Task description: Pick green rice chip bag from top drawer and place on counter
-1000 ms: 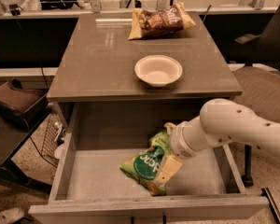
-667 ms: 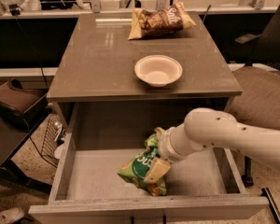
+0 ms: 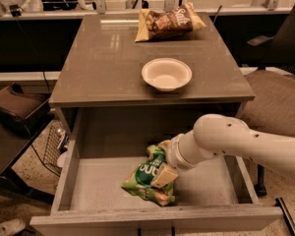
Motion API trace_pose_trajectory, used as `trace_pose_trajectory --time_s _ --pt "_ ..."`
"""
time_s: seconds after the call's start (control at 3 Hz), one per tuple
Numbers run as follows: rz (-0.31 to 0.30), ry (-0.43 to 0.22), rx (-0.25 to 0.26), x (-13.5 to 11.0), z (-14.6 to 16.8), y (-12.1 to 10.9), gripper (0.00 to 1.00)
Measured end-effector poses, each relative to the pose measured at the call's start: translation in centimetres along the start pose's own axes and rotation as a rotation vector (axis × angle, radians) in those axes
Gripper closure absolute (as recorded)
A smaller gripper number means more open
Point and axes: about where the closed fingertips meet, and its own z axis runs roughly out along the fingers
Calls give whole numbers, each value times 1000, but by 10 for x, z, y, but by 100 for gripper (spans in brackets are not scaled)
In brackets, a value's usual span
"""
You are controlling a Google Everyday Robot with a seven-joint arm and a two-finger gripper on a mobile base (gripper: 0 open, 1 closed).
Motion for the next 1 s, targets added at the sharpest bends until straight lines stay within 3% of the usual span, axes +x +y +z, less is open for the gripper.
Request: trace_pose_trajectory --time_s 0.33,1.0 --pt "-1 0 -1 0 0 1 95" --pt "-19 -36 -35 -14 -4 5 100"
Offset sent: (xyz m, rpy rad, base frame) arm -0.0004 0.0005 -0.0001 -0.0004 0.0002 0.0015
